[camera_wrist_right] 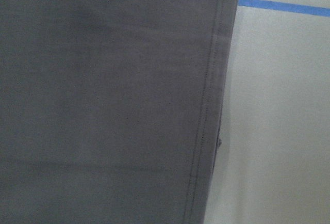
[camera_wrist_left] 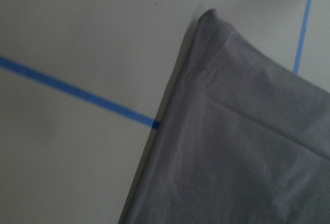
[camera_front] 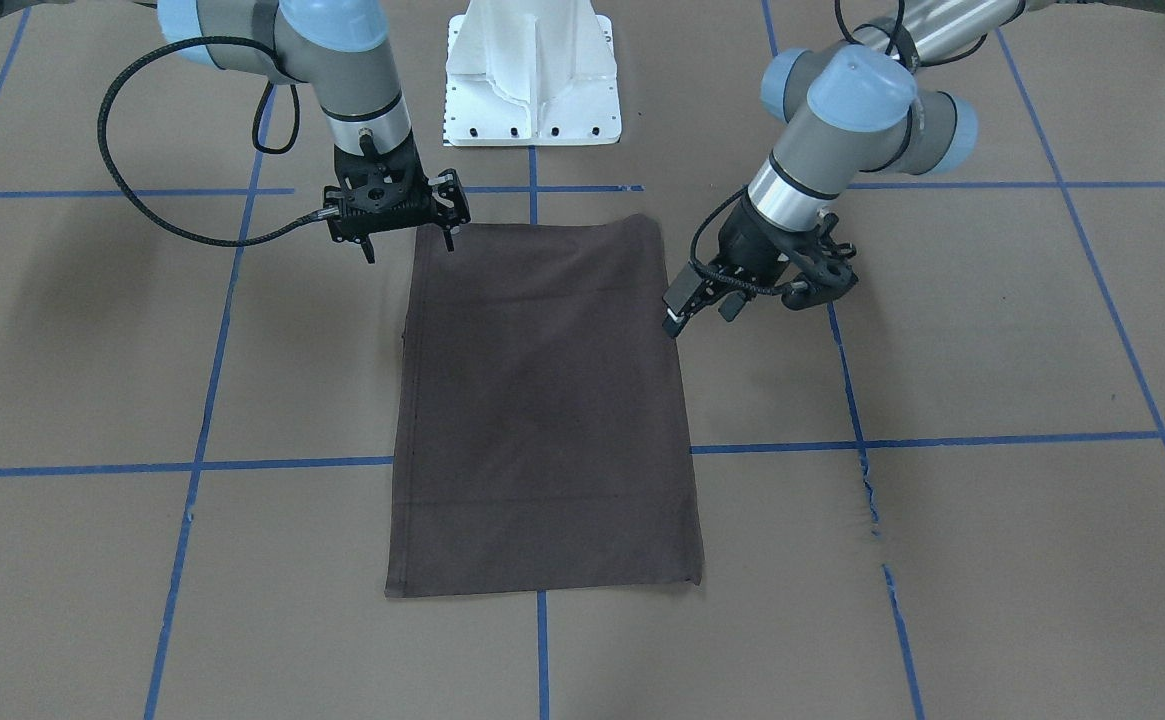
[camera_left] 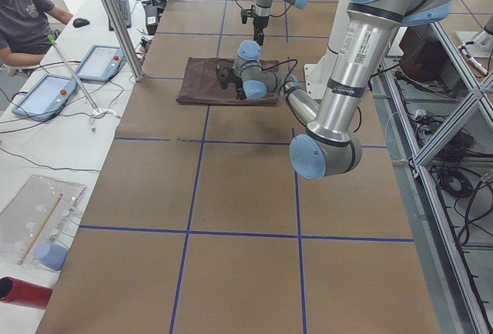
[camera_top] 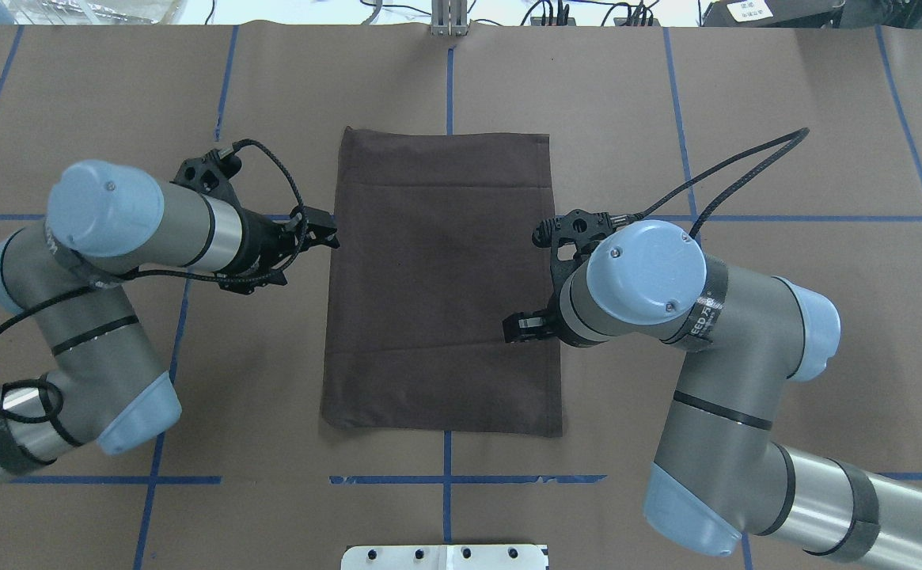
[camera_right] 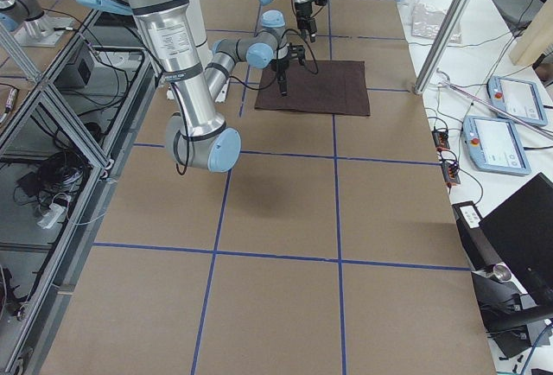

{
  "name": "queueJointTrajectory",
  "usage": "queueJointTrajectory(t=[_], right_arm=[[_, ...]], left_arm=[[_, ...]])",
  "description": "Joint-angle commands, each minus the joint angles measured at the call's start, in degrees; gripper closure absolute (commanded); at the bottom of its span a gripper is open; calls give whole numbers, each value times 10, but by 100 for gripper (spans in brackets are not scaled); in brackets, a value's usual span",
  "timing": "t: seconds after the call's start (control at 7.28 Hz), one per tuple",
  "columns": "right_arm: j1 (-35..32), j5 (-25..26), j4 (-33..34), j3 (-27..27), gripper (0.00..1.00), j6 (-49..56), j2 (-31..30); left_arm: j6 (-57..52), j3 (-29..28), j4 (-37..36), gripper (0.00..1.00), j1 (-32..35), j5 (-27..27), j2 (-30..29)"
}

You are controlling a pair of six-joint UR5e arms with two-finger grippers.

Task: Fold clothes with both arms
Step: 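Move both grippers to the shirt's corners nearest the robot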

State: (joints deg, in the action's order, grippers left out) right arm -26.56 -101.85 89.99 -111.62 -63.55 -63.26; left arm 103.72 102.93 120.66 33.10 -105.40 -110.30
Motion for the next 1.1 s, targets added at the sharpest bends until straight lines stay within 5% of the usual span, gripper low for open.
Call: queueJointTrajectory(t=[0.0, 0.96], right_arm=[[-2, -19, -67, -7, 0, -7, -27], [-11, -36, -102, -7, 0, -51, -40]], left_arm=[[122, 46, -80, 1, -124, 116, 20], [154, 51, -114, 10, -182, 159, 20]])
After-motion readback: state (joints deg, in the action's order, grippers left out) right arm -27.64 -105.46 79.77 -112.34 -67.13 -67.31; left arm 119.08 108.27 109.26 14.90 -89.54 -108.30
